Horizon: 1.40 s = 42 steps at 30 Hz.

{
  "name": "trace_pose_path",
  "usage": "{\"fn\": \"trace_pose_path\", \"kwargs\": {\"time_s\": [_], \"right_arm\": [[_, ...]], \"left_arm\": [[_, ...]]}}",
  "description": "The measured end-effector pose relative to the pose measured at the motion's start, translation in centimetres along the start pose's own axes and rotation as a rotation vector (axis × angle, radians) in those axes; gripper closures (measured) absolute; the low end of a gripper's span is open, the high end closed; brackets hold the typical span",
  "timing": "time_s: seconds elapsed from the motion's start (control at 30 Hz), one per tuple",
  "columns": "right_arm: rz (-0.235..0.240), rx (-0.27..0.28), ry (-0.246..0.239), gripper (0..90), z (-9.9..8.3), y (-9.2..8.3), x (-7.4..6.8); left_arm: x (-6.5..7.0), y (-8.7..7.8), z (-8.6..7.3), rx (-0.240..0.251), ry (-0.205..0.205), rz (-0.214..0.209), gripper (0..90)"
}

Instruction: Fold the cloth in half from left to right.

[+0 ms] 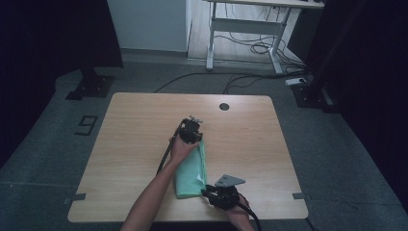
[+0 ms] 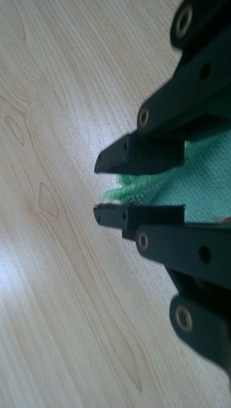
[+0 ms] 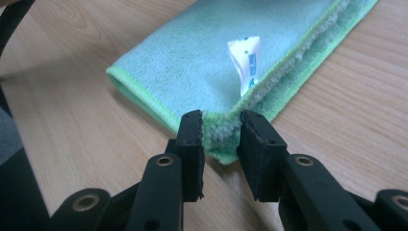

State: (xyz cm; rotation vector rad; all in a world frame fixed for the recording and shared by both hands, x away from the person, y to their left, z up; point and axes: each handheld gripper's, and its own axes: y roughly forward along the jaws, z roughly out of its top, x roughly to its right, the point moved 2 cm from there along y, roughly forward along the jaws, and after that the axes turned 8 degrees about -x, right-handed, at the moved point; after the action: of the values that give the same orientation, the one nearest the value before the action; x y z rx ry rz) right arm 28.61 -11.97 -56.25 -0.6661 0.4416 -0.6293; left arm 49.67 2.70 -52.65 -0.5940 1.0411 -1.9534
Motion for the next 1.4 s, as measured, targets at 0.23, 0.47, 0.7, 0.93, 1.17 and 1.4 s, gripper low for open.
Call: {"fn": "trace_pose_path", "kwargs": {"time_s": [0.23,0.47,0.7,0.93,1.17,1.4], "right_arm": [[0.016,0.0,0.028,66.5,-0.7,-0.7,0.8],[-0.017,0.04,0.038,60.8,-0.3,-1.9,1.2],[-0.01,0.089,0.018,65.5,2.2,-1.9,1.4],[0.019,-0.011,-0.026,69.1,2.9,1.7,0.6],[0.019,-0.026,-0.01,65.9,1.8,1.7,0.5],[0.023,-0.025,-0.009,64.5,1.2,1.4,0.3]], "left_arm": [[-0.5,-1.7,-0.1,0.024,-0.004,-0.002,60.6],[-1.4,-3.0,-1.2,0.041,-0.016,-0.003,56.7],[-1.7,-2.4,-2.4,0.011,0.004,-0.007,56.9],[-2.2,-1.7,-3.3,-0.011,0.008,-0.005,60.6],[-3.5,-1.1,-4.8,-0.035,-0.009,0.007,61.6],[-3.9,-1.1,-5.4,-0.021,-0.005,0.005,62.1]]}}
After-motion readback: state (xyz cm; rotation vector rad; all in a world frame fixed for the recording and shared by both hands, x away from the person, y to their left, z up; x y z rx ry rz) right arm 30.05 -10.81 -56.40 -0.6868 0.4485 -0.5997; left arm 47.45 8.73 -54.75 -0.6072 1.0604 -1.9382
